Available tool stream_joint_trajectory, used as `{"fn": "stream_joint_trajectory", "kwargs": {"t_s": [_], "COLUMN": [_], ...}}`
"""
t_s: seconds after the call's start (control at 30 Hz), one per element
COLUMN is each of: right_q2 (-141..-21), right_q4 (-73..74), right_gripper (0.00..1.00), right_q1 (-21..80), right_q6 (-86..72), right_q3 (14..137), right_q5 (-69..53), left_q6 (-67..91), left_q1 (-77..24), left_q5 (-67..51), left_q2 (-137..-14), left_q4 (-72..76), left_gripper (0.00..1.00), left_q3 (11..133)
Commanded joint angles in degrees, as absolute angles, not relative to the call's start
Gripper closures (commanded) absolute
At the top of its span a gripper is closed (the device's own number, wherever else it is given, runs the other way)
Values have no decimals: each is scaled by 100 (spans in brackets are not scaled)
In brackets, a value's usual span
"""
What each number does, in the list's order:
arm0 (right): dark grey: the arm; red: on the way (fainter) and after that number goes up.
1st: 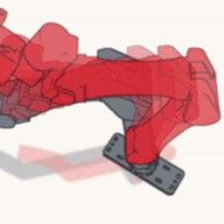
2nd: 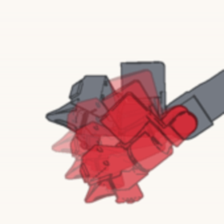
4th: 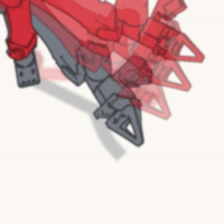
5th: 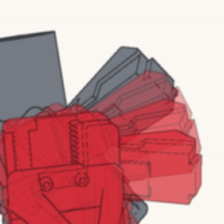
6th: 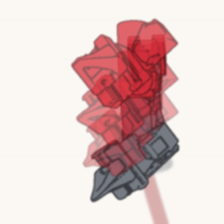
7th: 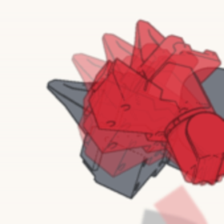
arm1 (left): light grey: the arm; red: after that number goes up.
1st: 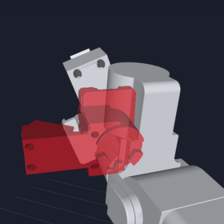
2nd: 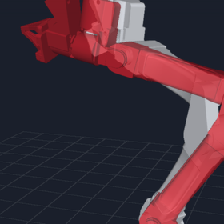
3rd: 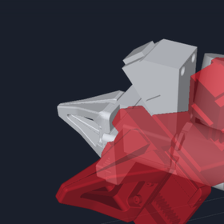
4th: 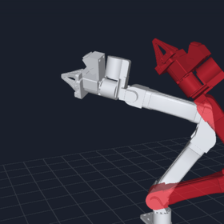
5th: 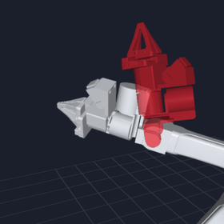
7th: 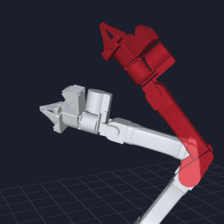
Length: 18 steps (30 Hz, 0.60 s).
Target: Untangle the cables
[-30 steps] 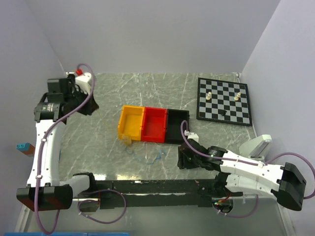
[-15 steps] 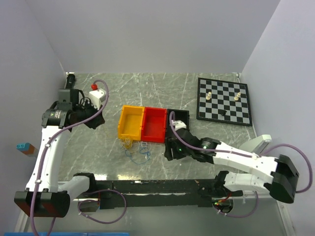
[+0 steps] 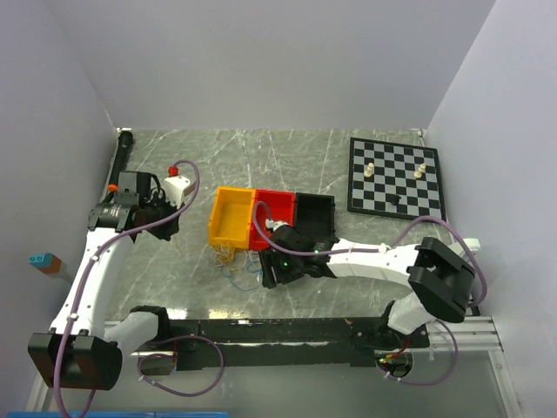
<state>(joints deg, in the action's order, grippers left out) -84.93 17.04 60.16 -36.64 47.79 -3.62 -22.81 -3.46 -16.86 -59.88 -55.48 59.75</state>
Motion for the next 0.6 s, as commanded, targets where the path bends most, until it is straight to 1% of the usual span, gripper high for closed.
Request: {"fn": "stream_joint_trajectory", "kwargs": {"t_s": [0.0,0.1,0.27,0.37,0.43,0.47,0.57], "right_q2": [-8850,-9148,-9571,-9606,-9676,-9738,-9940], "right_q4": [1021,870,1677,1942,2117,2179,2477], "right_gripper": [34,35,42,48,57,60,65], "right_q1": [6073,6126,6257,6354,6442,6486,6661], "right_q6": [-3998,-4139,-4412,-4465,-4482,-4482,-4456], "right_q3": [5133,5255,5730,5853,5958,6011,6196], "right_q5": [-808,-791,-107,377,675,746,1062], "left_q6": [-2215,-2224,-2224,-2206,-2189,-2171,-2171], "left_q1": [-360,-360,-360,-360,-360,-360,-360], "left_q5": [-1240,-1204,-1222,-1274,-1274,-1283,-1292], "left_q2": [-5915,-5845,-5748,-5704,-5678,-5669,-5643], "left_q4": [-5352,-5396,-5493,-5520,-5528,-5528,-5546], "left_gripper": [99,99,99,99,99,99,99], "left_q3": [5862,5801,5783,5783,5783,5783,5801]}}
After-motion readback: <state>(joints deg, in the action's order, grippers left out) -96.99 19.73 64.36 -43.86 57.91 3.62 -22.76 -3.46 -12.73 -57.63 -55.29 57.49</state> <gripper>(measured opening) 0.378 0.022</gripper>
